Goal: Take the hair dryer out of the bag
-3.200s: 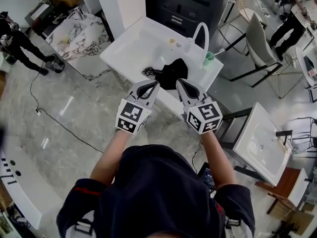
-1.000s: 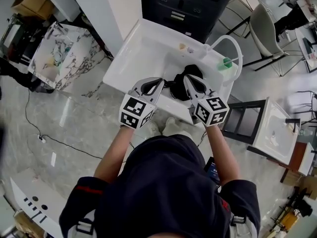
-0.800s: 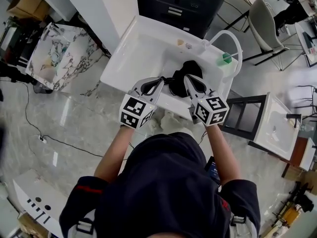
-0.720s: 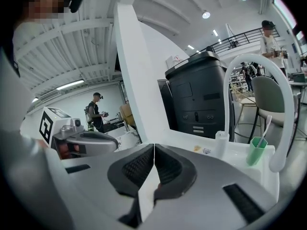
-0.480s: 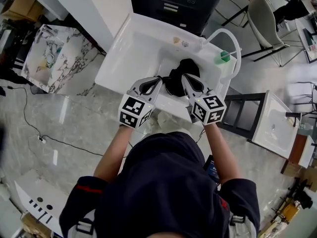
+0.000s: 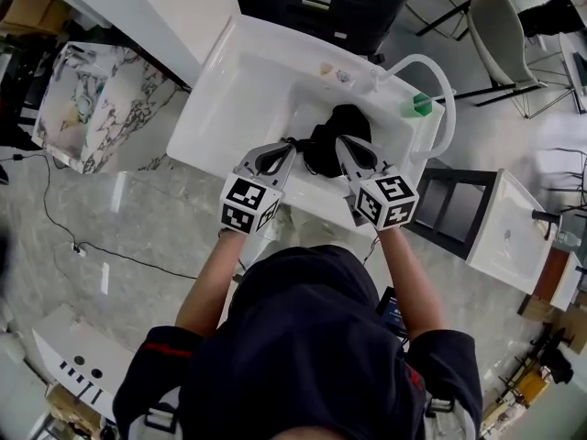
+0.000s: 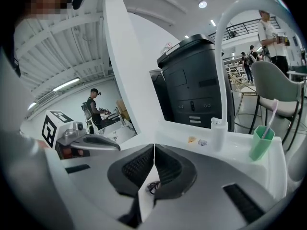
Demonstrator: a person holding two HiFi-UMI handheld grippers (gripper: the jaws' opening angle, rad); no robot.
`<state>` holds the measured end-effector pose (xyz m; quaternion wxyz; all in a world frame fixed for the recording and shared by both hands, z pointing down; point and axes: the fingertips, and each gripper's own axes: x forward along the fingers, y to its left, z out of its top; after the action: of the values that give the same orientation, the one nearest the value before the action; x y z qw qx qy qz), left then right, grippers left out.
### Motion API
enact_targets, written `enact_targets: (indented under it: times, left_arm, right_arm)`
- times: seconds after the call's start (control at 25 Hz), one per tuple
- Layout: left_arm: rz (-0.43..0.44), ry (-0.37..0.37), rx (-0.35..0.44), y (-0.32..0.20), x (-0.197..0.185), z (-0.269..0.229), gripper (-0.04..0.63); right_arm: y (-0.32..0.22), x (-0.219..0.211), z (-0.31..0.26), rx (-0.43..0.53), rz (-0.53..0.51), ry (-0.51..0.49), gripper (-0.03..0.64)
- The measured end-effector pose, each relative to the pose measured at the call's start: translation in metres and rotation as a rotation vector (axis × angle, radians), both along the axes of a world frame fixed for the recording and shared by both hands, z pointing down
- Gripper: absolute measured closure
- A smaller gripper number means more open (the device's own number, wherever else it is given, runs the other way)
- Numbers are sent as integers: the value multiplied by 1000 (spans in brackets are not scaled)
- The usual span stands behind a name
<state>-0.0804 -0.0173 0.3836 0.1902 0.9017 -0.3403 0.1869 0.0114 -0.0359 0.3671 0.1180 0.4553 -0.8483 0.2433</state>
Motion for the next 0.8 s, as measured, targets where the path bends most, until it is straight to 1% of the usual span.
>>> enact_targets:
  times: [0.08,0.4,0.6,0.8]
  left_arm:
    - [-1,2,-21,0,3,10,580]
    - [33,-5,-96,3,12,44,580]
    - [71,-35,-120,5,20,64,580]
    - [127,-97,-116,9,30,84,580]
  right_arm:
    - [0,3,8,-19,-4,-4,583]
    - [0,6,42,-83,-7,33,583]
    - [-2,5,61,-104,-24,67,583]
    - [0,10,84,-151,-31,91,583]
